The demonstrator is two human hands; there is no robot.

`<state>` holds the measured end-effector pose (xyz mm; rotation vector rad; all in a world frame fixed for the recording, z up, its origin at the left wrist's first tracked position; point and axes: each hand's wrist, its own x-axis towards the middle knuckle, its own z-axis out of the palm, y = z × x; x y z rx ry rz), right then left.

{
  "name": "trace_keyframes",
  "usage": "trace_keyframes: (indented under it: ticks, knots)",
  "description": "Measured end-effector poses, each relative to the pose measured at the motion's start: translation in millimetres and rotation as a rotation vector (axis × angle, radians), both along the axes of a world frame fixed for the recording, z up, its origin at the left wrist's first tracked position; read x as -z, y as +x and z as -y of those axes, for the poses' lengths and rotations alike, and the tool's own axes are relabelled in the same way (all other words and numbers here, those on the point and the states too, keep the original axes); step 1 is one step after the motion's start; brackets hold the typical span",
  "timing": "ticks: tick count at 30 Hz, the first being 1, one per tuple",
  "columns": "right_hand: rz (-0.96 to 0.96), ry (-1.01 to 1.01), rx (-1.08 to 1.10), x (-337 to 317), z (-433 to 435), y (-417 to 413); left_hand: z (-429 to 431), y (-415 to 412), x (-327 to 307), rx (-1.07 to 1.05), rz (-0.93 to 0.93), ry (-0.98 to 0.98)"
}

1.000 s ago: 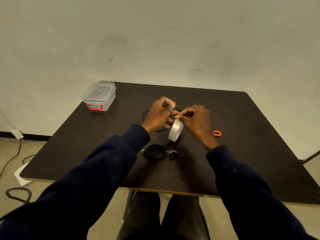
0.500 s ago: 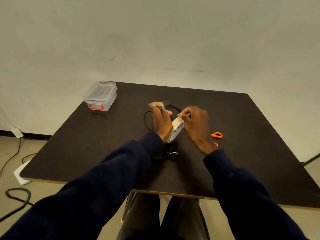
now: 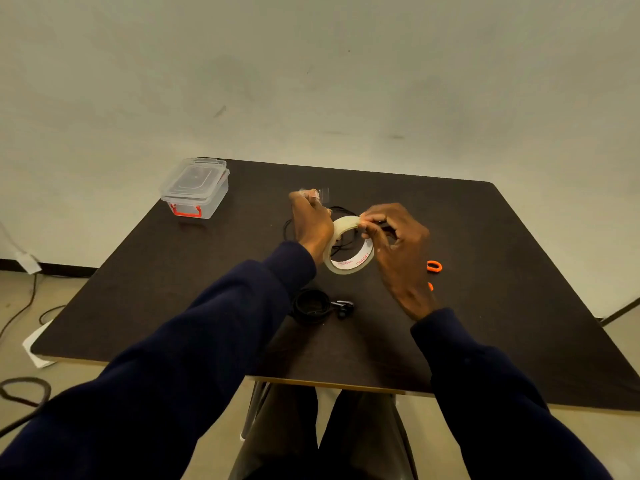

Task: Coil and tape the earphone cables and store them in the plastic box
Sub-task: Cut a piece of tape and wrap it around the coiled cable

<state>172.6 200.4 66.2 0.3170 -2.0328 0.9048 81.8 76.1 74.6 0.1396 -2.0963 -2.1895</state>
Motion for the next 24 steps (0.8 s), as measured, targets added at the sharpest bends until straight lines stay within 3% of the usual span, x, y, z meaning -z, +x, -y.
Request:
trace_keyframes:
  ticks: [7,12,15,18,24]
  knots:
    - [-0.041,0.138,0.038,3.8,-1.5,5.2,1.7,4.2,-3.8,-0.023,-0.012,0.055]
    - [-0.080,0.007,-0.007,0.0,-4.0,23.7,4.1,4.1,1.7,-0.025,0.009,0.088]
    - [0.072,-0.134,-0.010,2.5,-14.2,25.0,6.6,4.3,3.3,-0.008,0.070,0.141]
    - [0.252,-0.140,0.010,11.5,-22.4,24.6,6.5,7.2,3.1,0.032,0.173,0.215]
    - [0.282,-0.117,0.109,13.9,-30.8,30.6,0.2,28.7,-1.0,0.172,0.247,0.307]
